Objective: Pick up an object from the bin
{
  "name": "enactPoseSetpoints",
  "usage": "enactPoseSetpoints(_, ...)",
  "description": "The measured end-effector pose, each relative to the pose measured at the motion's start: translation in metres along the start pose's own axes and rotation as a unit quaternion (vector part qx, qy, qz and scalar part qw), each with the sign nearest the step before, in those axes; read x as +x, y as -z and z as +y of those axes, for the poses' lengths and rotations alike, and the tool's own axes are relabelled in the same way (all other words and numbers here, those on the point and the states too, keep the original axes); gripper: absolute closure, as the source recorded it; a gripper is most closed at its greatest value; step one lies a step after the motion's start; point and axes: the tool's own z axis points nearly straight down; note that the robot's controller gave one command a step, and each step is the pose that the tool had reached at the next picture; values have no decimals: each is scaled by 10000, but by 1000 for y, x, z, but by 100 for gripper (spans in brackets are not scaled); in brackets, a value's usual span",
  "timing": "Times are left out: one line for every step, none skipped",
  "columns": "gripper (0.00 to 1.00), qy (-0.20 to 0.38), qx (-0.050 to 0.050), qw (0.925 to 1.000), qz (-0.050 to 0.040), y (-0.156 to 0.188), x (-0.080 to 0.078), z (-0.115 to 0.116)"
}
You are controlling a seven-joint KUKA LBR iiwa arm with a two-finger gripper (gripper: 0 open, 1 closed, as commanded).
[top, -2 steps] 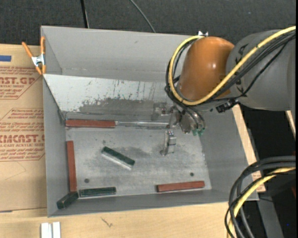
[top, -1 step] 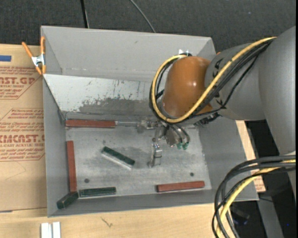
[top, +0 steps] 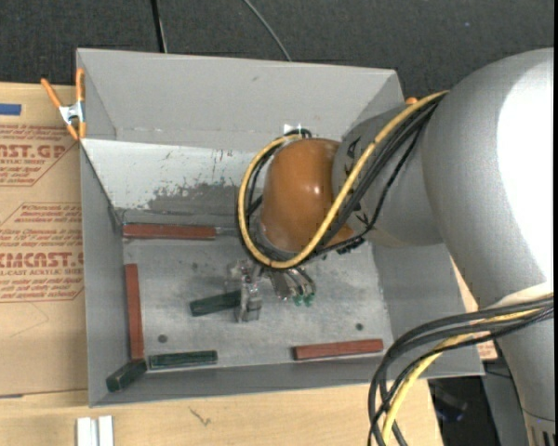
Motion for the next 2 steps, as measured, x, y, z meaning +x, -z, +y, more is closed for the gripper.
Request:
enactPoseSetpoints(100, 0, 0, 10000, -1, 0, 0, 0)
enactPoseSetpoints(100, -207, 5, 9998, 2, 142, 37, -6)
